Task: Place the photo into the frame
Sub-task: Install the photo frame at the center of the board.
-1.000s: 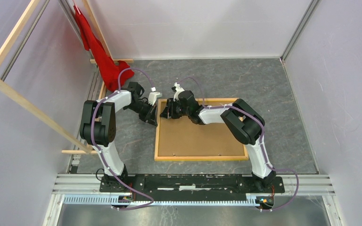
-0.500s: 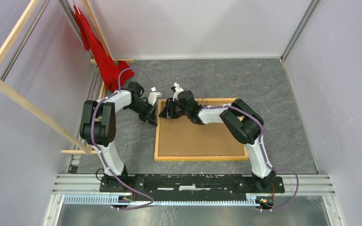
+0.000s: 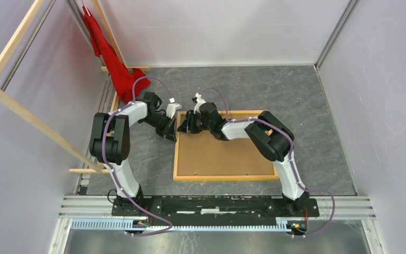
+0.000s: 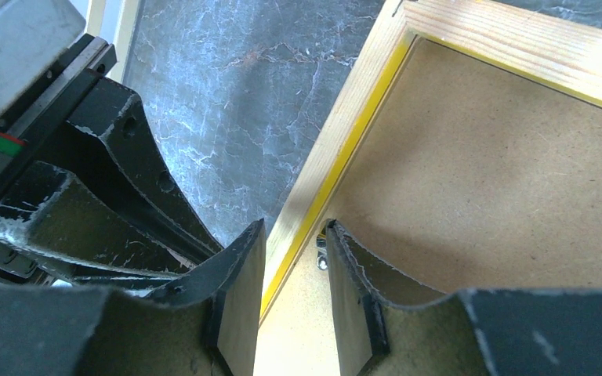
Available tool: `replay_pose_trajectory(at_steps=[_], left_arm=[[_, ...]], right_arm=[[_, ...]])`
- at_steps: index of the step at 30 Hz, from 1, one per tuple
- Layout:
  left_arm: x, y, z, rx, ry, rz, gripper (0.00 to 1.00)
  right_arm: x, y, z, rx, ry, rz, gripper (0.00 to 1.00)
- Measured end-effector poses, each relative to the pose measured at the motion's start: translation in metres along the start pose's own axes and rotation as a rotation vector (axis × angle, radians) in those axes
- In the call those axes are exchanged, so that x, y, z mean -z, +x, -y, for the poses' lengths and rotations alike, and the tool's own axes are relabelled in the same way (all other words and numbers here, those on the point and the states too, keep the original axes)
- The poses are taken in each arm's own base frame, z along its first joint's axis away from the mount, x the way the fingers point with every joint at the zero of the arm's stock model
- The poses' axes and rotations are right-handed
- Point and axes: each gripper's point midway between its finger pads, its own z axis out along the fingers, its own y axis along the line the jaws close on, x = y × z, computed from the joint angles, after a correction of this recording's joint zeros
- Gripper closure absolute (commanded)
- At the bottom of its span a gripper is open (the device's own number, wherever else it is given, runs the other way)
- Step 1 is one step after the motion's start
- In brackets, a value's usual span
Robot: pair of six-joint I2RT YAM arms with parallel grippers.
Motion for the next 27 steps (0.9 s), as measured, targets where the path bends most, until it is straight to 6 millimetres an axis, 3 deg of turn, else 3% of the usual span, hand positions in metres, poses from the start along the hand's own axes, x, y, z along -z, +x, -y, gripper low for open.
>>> replay_pose_trajectory(at_steps=[27], left_arm=[[0.0015,-0.0013,-0.0051,-0.005,-0.025,-0.005,0.87]], right_arm=[[-0.003,0.0065,-0.0076,-0.013,-0.059,-0.03,0.6]])
